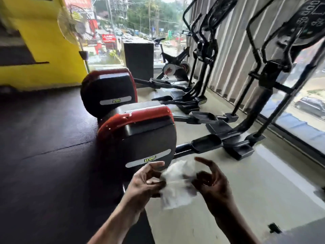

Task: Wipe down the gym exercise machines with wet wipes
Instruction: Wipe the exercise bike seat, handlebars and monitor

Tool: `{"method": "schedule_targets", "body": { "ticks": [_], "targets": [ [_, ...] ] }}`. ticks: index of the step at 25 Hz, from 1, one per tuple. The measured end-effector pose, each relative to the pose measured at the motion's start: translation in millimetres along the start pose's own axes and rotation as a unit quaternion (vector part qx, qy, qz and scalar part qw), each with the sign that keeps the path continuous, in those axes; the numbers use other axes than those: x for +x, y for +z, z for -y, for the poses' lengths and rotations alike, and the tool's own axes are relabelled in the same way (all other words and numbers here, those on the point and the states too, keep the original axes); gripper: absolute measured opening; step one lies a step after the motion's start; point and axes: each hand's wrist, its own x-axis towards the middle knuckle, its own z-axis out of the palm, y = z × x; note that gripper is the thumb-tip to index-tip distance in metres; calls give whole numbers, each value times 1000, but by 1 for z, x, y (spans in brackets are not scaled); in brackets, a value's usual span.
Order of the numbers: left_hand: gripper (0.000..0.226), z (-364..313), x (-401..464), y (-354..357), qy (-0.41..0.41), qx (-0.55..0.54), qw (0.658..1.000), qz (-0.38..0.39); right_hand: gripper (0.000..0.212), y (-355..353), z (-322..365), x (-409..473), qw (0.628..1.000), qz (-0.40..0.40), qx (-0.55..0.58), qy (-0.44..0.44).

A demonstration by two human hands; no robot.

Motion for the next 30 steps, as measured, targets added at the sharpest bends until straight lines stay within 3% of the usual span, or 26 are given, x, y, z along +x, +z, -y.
{"method": "schedule_targets", "body": {
  "ticks": [2,7,11,14,18,22,24,26,30],
  "targets": [
    [53,-12,1,-20,9,2,1000,-6,68,21,8,10,999,1,-17,-34],
    [39,-27,15,-130,21,-3,993,-118,59,136,17,72,988,101,-45,-105],
    [17,-42,48,-221,17,12,988,-151,52,229,9,130,987,133,-3,-90],
    [27,-54,93,-292,28,13,986,-165,30,294,1,187,980,189,46,-32],
    [19,-83,154,-373,19,4,984,-175,36,373,4,272,972,227,44,25],
    [21,-112,203,-467,-50,-31,978,-199,33,459,18,354,962,271,33,5],
    [41,-115,214,-508,-90,-38,981,-168,37,496,24,382,952,305,11,-9],
    [51,-118,228,-551,-73,-20,981,-178,41,538,24,411,943,331,-9,-18],
    [44,-138,263,-645,-11,2,978,-207,35,630,21,468,931,363,-32,6]
  ]
}}
